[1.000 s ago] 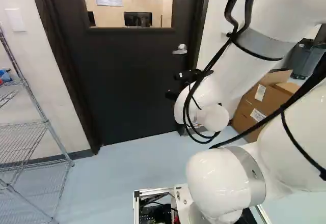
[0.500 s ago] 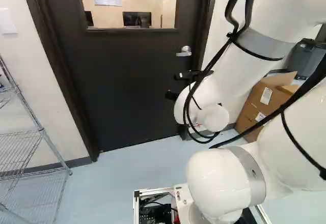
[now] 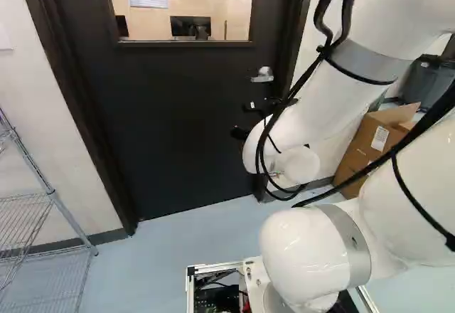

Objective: Open the door and move inside

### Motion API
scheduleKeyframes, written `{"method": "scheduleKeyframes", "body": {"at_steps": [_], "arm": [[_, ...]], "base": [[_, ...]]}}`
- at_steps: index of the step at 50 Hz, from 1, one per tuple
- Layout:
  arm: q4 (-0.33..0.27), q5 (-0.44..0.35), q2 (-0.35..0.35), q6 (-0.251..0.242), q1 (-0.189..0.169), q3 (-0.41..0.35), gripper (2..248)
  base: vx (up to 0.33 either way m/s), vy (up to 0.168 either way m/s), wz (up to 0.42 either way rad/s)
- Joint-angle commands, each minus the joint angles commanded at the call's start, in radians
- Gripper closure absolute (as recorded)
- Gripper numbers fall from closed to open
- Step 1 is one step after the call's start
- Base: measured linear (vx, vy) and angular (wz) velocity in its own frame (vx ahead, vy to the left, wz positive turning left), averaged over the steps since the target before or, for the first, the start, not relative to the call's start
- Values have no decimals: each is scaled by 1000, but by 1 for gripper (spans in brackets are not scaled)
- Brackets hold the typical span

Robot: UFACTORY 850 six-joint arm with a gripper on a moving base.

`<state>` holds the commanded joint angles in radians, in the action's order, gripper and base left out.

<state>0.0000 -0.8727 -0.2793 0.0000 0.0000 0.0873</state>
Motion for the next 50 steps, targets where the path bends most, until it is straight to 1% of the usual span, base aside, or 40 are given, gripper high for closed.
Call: {"method": "scheduleKeyframes", "body": {"at_steps": [24, 50], "arm": [[0, 0, 9, 0, 0, 7, 3], [0, 0, 52, 0, -10, 92, 3]], "base": [[1, 0, 0], [0, 0, 0]]}}
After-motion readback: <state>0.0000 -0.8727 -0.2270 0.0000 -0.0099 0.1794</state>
